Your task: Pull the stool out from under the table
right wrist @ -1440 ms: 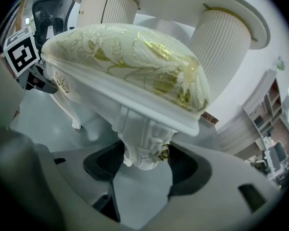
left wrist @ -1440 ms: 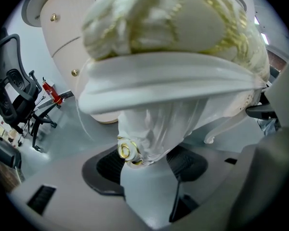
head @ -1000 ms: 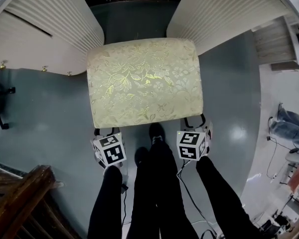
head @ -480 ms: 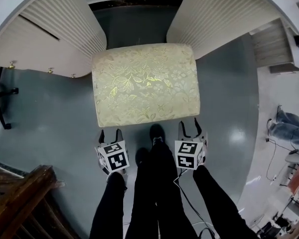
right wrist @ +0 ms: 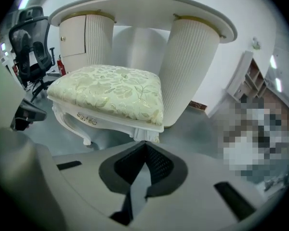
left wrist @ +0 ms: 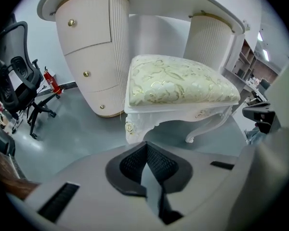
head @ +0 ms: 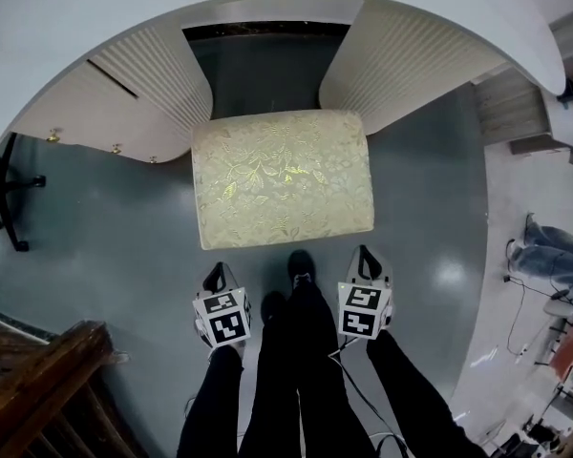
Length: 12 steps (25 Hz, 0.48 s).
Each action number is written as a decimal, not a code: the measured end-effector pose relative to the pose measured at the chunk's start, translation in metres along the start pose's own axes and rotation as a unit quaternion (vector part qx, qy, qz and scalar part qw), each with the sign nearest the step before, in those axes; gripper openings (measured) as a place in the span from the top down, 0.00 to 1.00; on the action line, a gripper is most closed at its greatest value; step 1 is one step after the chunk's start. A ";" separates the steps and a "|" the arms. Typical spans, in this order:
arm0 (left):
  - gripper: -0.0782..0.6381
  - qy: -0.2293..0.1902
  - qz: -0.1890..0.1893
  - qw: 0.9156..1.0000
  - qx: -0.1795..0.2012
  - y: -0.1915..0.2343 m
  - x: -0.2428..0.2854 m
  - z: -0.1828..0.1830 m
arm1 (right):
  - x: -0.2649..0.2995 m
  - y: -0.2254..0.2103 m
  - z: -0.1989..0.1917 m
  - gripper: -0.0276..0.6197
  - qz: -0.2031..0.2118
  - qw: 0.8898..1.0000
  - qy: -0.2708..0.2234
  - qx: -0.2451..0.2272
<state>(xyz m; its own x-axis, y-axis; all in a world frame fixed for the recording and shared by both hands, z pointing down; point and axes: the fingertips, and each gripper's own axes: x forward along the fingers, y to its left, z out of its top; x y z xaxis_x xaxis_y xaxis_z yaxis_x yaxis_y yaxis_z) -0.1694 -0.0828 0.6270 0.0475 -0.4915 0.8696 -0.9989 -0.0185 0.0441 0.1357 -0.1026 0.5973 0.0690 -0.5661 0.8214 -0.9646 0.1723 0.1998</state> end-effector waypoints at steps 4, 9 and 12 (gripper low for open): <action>0.88 -0.002 -0.012 1.000 0.001 -0.006 -0.013 0.007 | -0.013 0.000 0.006 0.95 0.013 1.000 0.002 0.013; 0.88 -0.007 -0.023 1.000 0.003 -0.010 -0.026 0.018 | -0.033 0.003 0.015 0.95 0.030 0.999 -0.001 0.018; 0.88 -0.009 -0.029 1.000 0.000 -0.013 -0.034 0.023 | -0.042 0.000 0.015 0.95 0.036 0.999 0.003 0.015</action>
<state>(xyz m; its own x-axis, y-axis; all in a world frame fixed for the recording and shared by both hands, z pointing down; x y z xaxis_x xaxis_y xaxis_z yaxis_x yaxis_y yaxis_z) -0.1585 -0.0861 0.5850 0.1047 -0.5050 0.8568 -0.9945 -0.0468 0.0940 0.1290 -0.0907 0.5548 0.0015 -0.5487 0.8360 -0.9742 0.1879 0.1250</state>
